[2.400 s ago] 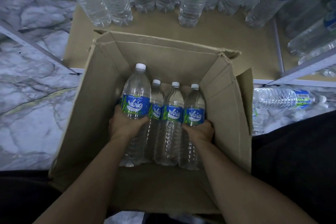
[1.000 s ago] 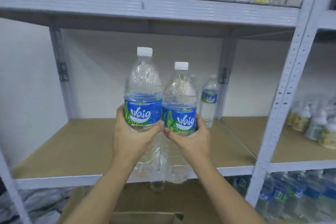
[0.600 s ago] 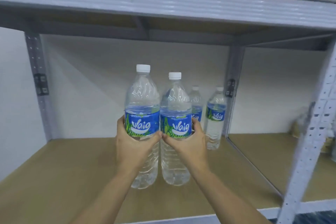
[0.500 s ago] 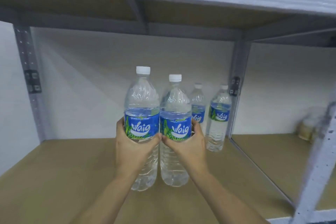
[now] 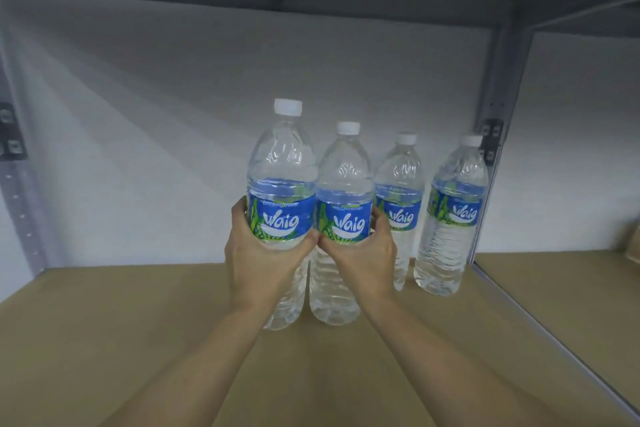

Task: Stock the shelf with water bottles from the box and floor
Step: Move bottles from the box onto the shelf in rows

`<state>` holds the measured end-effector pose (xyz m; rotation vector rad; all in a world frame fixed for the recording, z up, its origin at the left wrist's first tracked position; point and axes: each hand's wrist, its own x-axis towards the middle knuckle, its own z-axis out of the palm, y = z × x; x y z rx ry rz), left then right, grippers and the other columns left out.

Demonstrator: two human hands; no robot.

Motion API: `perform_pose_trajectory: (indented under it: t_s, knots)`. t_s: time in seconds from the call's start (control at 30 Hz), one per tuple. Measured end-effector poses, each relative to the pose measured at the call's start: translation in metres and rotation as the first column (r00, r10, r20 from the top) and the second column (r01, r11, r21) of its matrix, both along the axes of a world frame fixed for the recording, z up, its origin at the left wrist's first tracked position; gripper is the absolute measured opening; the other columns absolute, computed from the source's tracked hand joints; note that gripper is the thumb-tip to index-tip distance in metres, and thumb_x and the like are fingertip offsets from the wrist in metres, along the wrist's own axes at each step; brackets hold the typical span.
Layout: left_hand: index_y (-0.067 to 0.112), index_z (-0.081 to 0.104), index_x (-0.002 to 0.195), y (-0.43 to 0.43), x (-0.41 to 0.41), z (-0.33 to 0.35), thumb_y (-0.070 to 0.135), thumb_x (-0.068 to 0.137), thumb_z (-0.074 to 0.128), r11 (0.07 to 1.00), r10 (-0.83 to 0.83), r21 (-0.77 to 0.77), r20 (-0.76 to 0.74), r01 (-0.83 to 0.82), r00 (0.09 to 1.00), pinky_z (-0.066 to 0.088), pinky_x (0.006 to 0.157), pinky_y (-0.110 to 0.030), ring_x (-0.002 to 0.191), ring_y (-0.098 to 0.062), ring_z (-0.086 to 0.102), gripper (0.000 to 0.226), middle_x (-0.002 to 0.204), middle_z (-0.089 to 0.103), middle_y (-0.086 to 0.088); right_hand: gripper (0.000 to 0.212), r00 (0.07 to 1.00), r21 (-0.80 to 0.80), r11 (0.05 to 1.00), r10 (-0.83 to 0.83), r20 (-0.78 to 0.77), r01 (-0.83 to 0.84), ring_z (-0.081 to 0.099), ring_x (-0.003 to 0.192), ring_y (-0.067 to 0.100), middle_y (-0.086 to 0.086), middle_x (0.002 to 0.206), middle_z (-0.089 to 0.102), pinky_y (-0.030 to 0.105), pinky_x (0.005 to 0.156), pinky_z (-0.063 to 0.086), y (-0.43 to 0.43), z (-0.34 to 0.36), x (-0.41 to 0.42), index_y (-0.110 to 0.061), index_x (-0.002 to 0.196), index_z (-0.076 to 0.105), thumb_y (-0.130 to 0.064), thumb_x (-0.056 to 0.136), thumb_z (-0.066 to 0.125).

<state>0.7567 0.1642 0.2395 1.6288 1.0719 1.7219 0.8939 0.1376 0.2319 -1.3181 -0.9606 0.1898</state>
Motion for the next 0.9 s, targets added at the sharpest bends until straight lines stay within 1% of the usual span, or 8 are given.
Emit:
perform_pose_trajectory:
  t_s: [0.13, 0.2, 0.27, 0.33, 0.43, 0.6, 0.73, 0.9]
  knots:
    - [0.026, 0.046, 0.126, 0.009, -0.001, -0.006, 0.032, 0.052, 0.094, 0.999, 0.029, 0.015, -0.001, -0.029, 1.000, 0.040, 0.068, 0.003, 0.086, 0.019, 0.058, 0.088, 0.103, 0.063, 0.019, 0.072, 0.997, 0.050, 0.997, -0.066, 0.026, 0.065, 0.061, 0.079, -0.014, -0.014, 0.094, 0.064, 0.000, 0.067, 0.044, 0.030, -0.005, 0.012, -0.025, 0.110, 0.048, -0.024, 0.055, 0.095]
    - [0.026, 0.047, 0.126, 0.013, -0.005, -0.010, 0.033, 0.051, 0.094, 0.999, 0.041, 0.019, 0.004, -0.041, 0.999, 0.046, 0.076, -0.008, 0.091, 0.008, 0.062, 0.089, 0.105, 0.065, 0.016, 0.076, 0.997, 0.083, 0.994, -0.078, 0.014, 0.077, 0.066, 0.088, 0.002, -0.005, 0.103, 0.066, 0.010, 0.076, 0.050, 0.044, -0.008, 0.016, -0.024, 0.113, 0.048, -0.024, 0.053, 0.096]
    - [0.025, 0.047, 0.125, 0.017, -0.009, -0.014, 0.033, 0.051, 0.094, 0.998, 0.056, 0.022, 0.005, -0.056, 0.998, 0.047, 0.080, -0.016, 0.094, -0.001, 0.064, 0.088, 0.107, 0.065, 0.014, 0.079, 0.997, 0.115, 0.990, -0.083, -0.005, 0.083, 0.066, 0.091, 0.008, -0.002, 0.106, 0.065, 0.007, 0.075, 0.048, 0.054, -0.012, 0.016, -0.023, 0.114, 0.046, -0.022, 0.053, 0.096]
    - [0.025, 0.047, 0.125, 0.019, -0.012, -0.016, 0.034, 0.052, 0.094, 0.997, 0.065, 0.030, 0.002, -0.065, 0.998, 0.046, 0.079, -0.013, 0.094, -0.001, 0.064, 0.087, 0.107, 0.065, 0.014, 0.078, 0.996, 0.121, 0.989, -0.083, -0.015, 0.084, 0.066, 0.091, 0.009, -0.002, 0.105, 0.064, -0.001, 0.069, 0.044, 0.062, -0.018, 0.015, -0.023, 0.113, 0.045, -0.021, 0.054, 0.095]
    - [0.025, 0.047, 0.125, 0.023, -0.016, -0.019, 0.034, 0.052, 0.094, 0.997, 0.075, 0.032, 0.002, -0.075, 0.997, 0.046, 0.076, -0.008, 0.093, 0.003, 0.063, 0.087, 0.107, 0.065, 0.014, 0.077, 0.997, 0.119, 0.990, -0.074, -0.009, 0.075, 0.066, 0.088, 0.008, -0.003, 0.103, 0.063, 0.000, 0.067, 0.046, 0.070, -0.030, 0.014, -0.023, 0.112, 0.044, -0.019, 0.055, 0.095]
    - [0.025, 0.047, 0.125, 0.025, -0.022, -0.018, 0.033, 0.053, 0.094, 0.996, 0.080, 0.040, -0.004, -0.080, 0.997, 0.043, 0.073, -0.001, 0.093, 0.008, 0.061, 0.086, 0.105, 0.064, 0.016, 0.078, 0.996, 0.080, 0.993, -0.083, 0.013, 0.081, 0.067, 0.091, 0.012, 0.004, 0.108, 0.063, 0.025, 0.079, 0.059, 0.082, -0.036, 0.013, -0.017, 0.119, 0.052, -0.031, 0.053, 0.092]
    - [0.025, 0.047, 0.122, 0.025, -0.023, -0.016, 0.031, 0.052, 0.094, 0.996, 0.070, 0.053, 0.003, -0.070, 0.998, 0.041, 0.070, 0.003, 0.089, 0.013, 0.060, 0.084, 0.102, 0.063, 0.020, 0.067, 0.998, 0.040, 0.998, -0.050, 0.023, 0.050, 0.068, 0.088, 0.010, 0.003, 0.102, 0.067, 0.009, 0.069, 0.053, 0.082, -0.036, 0.017, -0.018, 0.112, 0.060, -0.032, 0.054, 0.091]
    - [0.024, 0.047, 0.125, 0.023, -0.022, -0.016, 0.032, 0.052, 0.094, 0.995, 0.080, 0.060, 0.017, -0.081, 0.997, 0.045, 0.076, -0.003, 0.094, 0.005, 0.063, 0.087, 0.106, 0.064, 0.016, 0.075, 1.000, 0.000, 1.000, 0.002, 0.027, -0.002, 0.067, 0.093, 0.012, 0.000, 0.106, 0.066, 0.031, 0.082, 0.059, 0.083, -0.042, 0.014, -0.024, 0.114, 0.058, -0.047, 0.048, 0.086]
